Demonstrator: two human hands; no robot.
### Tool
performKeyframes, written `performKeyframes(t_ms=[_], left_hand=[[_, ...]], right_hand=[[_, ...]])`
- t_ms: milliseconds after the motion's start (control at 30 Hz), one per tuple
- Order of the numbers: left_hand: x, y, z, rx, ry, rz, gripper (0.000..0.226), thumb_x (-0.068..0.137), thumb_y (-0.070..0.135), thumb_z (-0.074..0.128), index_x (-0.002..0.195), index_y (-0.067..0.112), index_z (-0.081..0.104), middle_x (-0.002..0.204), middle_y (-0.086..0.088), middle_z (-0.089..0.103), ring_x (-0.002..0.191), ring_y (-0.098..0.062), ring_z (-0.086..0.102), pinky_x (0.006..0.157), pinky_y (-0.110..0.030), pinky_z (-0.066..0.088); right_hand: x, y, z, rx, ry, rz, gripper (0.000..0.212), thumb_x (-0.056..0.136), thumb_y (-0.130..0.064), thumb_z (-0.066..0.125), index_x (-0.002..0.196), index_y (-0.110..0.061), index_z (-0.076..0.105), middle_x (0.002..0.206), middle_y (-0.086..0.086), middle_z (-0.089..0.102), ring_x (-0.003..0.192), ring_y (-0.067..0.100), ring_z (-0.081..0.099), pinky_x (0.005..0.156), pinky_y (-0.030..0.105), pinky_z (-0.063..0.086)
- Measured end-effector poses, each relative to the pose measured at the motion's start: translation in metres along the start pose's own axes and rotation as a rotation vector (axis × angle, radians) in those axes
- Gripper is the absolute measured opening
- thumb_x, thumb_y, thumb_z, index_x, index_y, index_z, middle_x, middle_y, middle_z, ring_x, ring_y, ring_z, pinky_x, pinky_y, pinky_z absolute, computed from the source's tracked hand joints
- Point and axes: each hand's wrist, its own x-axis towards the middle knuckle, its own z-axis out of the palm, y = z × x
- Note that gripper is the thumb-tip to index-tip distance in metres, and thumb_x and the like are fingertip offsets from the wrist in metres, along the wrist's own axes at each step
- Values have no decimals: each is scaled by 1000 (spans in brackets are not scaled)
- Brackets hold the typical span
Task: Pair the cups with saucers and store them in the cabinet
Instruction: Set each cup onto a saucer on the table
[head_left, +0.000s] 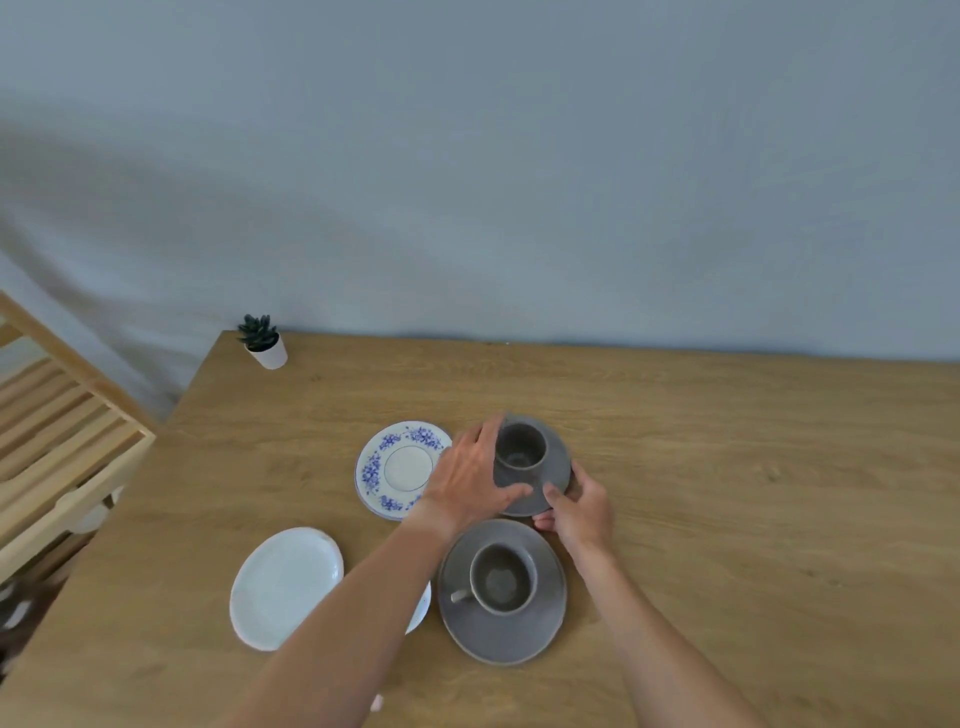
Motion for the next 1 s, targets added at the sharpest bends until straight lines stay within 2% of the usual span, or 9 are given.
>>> performKeyframes(t_ms=[100,200,267,400,467,600,700,867,1000], left_hand=[[-18,-16,-15,-26,25,-29,77,82,49,65,145,20,31,140,-7,46,130,-24,42,105,-39,37],[-35,-50,-26,-62,76,-159,54,90,41,56,138,18,44,139,-6,49,131,-26,42,107,-42,36],[-46,-78,-32,2,94,-227,41,94,34,51,131,16,52,135,-6,55,128,-27,46,106,-42,37],[-74,-114,-45,168,-105,-292,36,98,29,41,131,21,53,146,1,48,130,-26,45,106,-42,32],[-85,-121,-46,255,-206,-260,41,100,31,37,141,25,43,156,5,33,135,-27,39,109,-45,27],[-93,-128,-52,353,-204,-227,42,101,34,35,142,27,42,156,4,32,136,-28,37,109,-45,27],[-97,-134,-58,347,-169,-227,36,101,32,37,133,22,51,149,1,43,131,-29,43,106,-44,31],[-102,-145,-59,317,-156,-208,34,102,27,38,131,19,53,147,-1,45,129,-27,46,105,-40,32],[-97,-159,-58,229,-130,-157,26,99,23,46,116,16,64,136,-6,55,120,-29,54,97,-39,39]], right_hand=[[-6,0,-4,-73,-17,-14,42,96,-8,60,137,-11,53,87,12,73,68,24,73,70,41,63],[-16,-5,-9,-365,2,-3,55,97,-17,56,149,-11,39,135,14,59,124,31,58,106,47,47],[-31,-10,-11,-513,42,-105,61,97,-22,56,151,-12,31,148,13,45,137,30,43,113,45,37],[-72,-17,0,-665,-58,-688,53,90,-36,58,138,-13,49,127,5,56,122,22,49,104,38,38],[-87,-18,14,-756,-223,-797,59,87,-48,56,137,-16,51,122,1,56,118,18,49,104,36,37],[-111,-21,44,-1045,-496,-861,81,76,-70,57,140,-24,43,126,-3,51,123,18,44,110,39,33],[-124,-15,66,-1243,-624,-918,86,65,-73,65,135,-27,41,124,-3,51,118,19,47,107,41,36],[-132,-11,85,-1359,-567,-945,71,70,-35,73,134,-21,45,121,4,51,115,26,53,99,39,39],[-125,-21,90,-1309,-523,-855,71,67,-38,73,130,-22,45,120,1,49,112,23,52,97,38,39]])
